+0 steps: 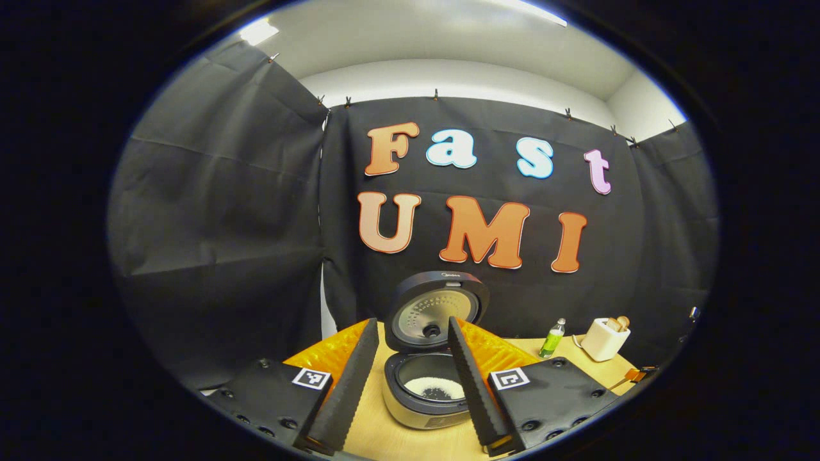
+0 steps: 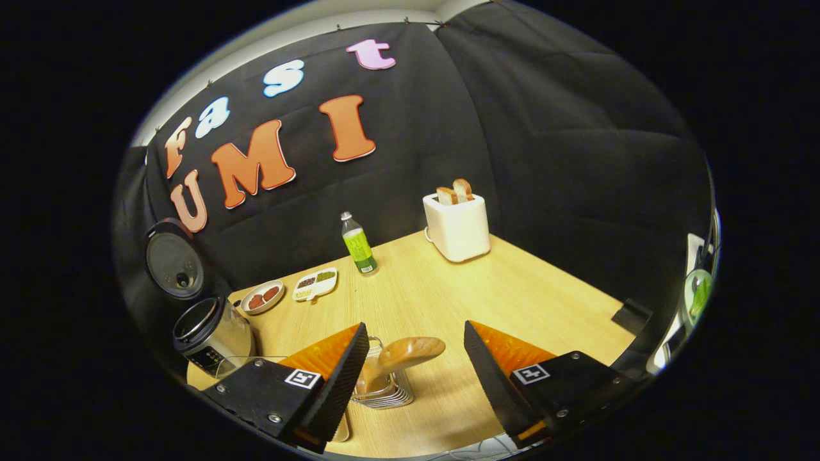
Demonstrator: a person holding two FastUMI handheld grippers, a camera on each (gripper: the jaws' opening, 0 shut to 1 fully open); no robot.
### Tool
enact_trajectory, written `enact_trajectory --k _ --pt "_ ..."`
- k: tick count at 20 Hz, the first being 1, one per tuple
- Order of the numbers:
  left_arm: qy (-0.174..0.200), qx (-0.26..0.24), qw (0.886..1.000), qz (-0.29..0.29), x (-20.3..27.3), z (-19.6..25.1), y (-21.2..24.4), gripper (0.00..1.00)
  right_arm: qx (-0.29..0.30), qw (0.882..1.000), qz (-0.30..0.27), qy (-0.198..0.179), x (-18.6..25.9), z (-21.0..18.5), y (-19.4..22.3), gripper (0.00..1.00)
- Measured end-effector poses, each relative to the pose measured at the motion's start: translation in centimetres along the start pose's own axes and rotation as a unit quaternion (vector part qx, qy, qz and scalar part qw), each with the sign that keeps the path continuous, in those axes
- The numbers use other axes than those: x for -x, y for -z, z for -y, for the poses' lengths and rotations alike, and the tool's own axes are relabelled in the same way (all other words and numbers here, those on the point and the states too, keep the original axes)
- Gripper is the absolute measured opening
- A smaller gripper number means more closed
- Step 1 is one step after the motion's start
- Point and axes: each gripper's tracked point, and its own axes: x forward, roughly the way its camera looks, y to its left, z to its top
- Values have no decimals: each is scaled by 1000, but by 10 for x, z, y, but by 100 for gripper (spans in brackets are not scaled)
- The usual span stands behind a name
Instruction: Close the left gripper, press the button to open the rice cooker; take a wooden spoon from the chopstick holder with the right hand, scoop a spoonful of rice and pour it into the rice cooker, then put the wooden spoon back into the chopstick holder.
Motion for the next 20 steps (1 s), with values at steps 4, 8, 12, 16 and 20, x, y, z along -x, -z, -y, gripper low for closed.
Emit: enact_trajectory --k 4,8,12,16,20 --pt "-27 -21 999 7 1 -17 0 85 -66 997 -14 -20 -1 -9 10 71" --pt "-35 -18 999 2 2 -26 2 99 -123 991 -25 -51 -4 -23 10 40" --pt "-33 3 999 -6 0 -33 7 100 -153 985 -43 -73 -10 -36 6 25" --pt "-33 7 999 -5 -2 -38 7 97 -100 992 -34 -68 -9 -49 -1 12" --pt "-22 10 1000 0 -3 -37 2 97 -75 995 -7 -70 3 -60 -30 9"
